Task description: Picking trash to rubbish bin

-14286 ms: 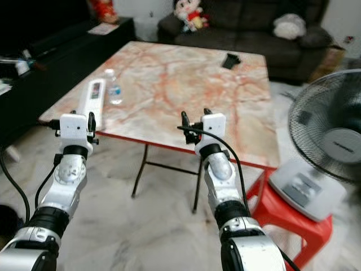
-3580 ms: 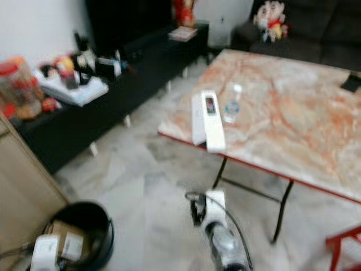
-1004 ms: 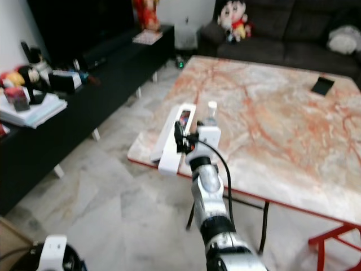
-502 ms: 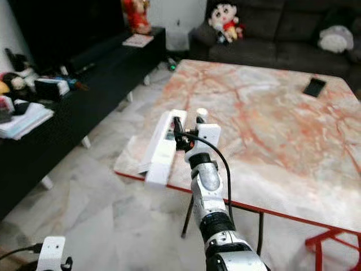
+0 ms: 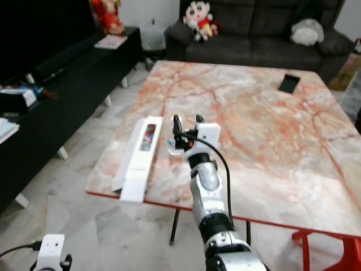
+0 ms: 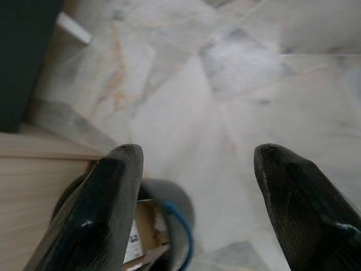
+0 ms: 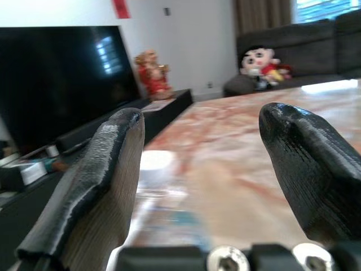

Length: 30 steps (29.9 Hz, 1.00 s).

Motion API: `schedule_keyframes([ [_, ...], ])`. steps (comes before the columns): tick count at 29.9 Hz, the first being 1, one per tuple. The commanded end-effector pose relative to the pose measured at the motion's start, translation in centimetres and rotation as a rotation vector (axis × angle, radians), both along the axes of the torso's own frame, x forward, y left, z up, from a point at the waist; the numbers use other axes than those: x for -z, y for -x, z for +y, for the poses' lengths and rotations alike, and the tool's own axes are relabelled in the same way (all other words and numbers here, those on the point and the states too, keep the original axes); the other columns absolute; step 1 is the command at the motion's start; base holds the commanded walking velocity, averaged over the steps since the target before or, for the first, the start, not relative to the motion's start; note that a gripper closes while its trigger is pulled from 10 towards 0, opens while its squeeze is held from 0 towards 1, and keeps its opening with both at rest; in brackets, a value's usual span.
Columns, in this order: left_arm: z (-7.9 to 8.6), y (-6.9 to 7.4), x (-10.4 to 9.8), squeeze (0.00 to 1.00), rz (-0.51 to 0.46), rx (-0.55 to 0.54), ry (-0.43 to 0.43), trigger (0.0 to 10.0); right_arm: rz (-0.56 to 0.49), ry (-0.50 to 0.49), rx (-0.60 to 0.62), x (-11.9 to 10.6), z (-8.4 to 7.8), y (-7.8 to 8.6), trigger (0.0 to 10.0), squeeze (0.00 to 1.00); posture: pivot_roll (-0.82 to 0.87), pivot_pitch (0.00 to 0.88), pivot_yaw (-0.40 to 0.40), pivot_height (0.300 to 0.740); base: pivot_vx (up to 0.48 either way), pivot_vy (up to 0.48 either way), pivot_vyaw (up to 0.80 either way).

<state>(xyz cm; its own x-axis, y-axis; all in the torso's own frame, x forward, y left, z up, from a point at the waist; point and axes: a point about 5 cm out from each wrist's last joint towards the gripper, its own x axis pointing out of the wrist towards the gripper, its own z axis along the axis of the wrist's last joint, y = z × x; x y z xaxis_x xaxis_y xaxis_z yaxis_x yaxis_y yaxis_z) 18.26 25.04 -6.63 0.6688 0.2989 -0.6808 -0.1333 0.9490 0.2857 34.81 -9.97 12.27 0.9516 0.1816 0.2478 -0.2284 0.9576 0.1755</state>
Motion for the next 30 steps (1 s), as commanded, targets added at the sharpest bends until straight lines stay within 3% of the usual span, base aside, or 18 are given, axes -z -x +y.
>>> schedule_keyframes([
  [1,0.3,0.3,0.1,0.0,0.01,-0.007,-0.007,10.0,-0.035,-0.01,0.009,-0.9,-0.1,-0.2,10.0,0.0,-0.01,0.0,0.009,0.74,0.296,0.0,0.0],
  [22,0.2,0.6,0.2,0.0,0.004,-0.047,-0.002,10.0,-0.091,0.007,-0.053,-2.5,1.2,-0.5,10.0,0.0,0.0,0.0,-0.015,0.74,0.289,0.0,0.06],
  [30,0.0,0.7,0.3,0.0,-0.005,-0.055,0.007,10.0,-0.083,0.01,-0.049,-2.3,0.8,-0.5,10.0,0.0,-0.01,0.0,-0.018,0.74,0.0,0.0,0.0],
])
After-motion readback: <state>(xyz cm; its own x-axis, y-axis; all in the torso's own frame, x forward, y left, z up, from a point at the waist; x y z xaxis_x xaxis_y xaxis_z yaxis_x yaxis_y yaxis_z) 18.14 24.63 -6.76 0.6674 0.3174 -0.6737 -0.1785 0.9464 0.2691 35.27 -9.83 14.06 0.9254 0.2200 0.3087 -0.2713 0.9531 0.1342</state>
